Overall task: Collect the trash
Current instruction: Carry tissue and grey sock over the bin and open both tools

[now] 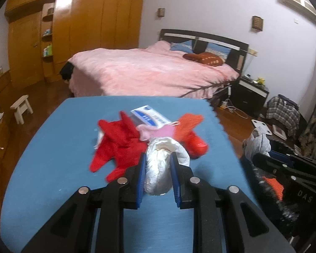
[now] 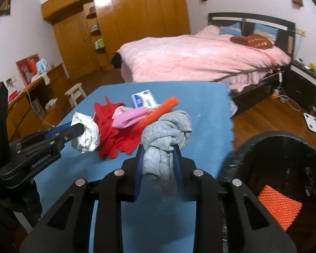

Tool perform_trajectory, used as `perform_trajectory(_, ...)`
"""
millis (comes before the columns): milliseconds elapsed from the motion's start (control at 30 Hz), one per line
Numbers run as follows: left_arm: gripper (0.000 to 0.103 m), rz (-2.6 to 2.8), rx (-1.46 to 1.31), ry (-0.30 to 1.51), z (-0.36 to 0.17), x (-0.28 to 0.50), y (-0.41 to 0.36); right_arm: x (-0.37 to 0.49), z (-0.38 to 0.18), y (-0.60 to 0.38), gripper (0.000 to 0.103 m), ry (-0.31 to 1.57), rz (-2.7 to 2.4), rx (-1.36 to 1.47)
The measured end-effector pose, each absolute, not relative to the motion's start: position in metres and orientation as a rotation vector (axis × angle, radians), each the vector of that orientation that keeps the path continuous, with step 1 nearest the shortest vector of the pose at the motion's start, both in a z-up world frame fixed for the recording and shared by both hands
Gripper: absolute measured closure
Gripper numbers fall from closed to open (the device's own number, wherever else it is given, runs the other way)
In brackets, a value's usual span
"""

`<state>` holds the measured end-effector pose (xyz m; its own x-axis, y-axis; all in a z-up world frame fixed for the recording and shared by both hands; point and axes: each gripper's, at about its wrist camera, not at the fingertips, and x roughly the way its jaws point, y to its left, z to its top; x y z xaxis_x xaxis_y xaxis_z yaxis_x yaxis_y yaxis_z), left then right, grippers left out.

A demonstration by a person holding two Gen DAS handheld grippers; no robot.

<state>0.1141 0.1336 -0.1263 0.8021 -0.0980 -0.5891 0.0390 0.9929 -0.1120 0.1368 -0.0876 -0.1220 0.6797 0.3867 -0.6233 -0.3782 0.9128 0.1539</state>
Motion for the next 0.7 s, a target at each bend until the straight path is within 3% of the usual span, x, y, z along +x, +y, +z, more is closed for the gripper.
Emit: perform_trajectory(700, 0.080, -0.371, -0.026, 0.586, -0.098, 0.116, -0.010, 0.102, -0.106, -0.229, 0.077, 0.648, 0.132, 0.080)
